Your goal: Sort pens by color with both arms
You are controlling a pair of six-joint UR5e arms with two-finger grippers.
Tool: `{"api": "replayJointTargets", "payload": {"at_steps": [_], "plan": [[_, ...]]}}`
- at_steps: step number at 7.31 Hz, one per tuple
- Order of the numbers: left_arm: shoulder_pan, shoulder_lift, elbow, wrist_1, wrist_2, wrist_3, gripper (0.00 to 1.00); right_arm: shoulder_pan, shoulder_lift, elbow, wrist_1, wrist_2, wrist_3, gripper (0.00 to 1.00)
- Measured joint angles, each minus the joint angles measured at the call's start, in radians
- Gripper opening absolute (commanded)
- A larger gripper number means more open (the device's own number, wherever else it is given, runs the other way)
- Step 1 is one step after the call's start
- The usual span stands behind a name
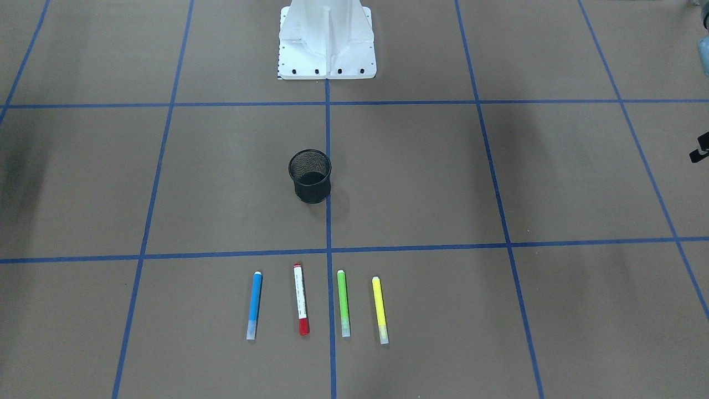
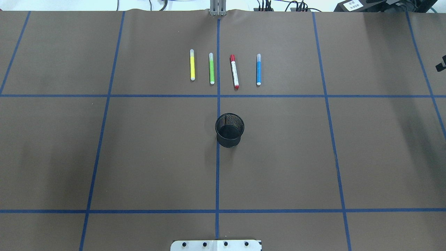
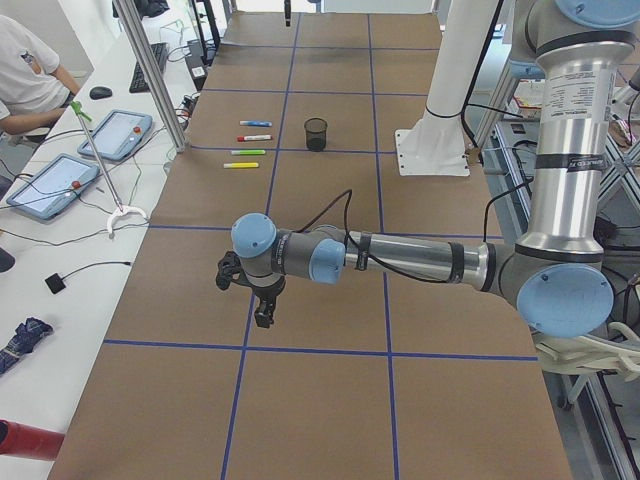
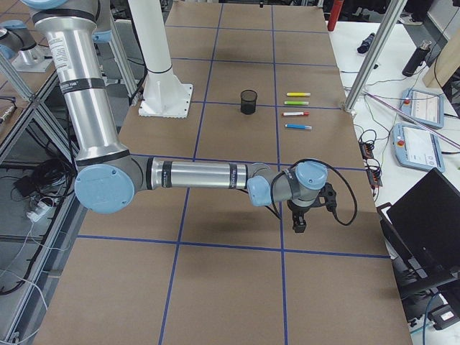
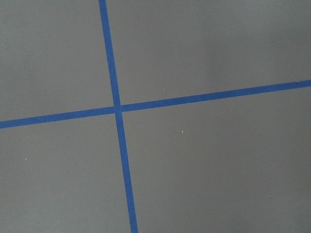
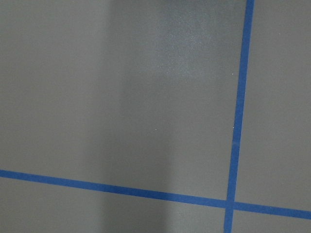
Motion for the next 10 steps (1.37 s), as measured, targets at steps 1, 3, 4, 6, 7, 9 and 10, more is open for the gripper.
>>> {"api": "replayJointTargets", "payload": {"at_steps": [1, 3, 4, 6, 7, 9, 10], "plan": [[-0.001, 0.003, -0.003, -0.003, -0.001, -0.011, 0.99, 0.000, -0.003, 0.004, -0.002, -0.001, 0.000, 1.00], [0.002, -0.001, -0.002, -0.014, 0.003, -0.016, 0.99, 0.000, -0.010, 0.005, -0.003, -0.005, 0.003, 1.00], [0.003, -0.001, -0.001, -0.038, 0.003, -0.017, 0.99, 0.000, -0.011, 0.005, -0.003, -0.015, 0.005, 1.00], [0.001, 0.005, -0.009, -0.083, 0.004, -0.033, 0.99, 0.000, -0.009, 0.007, -0.003, -0.031, 0.006, 1.00], [0.001, 0.007, -0.010, -0.090, 0.003, -0.041, 0.99, 0.000, -0.009, 0.008, -0.002, -0.027, 0.007, 1.00], [0.001, 0.002, -0.015, -0.097, 0.012, -0.044, 0.99, 0.001, -0.016, 0.014, 0.003, -0.006, 0.008, 1.00], [0.001, 0.012, -0.030, -0.099, 0.044, -0.044, 0.99, 0.002, -0.029, 0.028, 0.006, 0.004, 0.008, 1.00]]}}
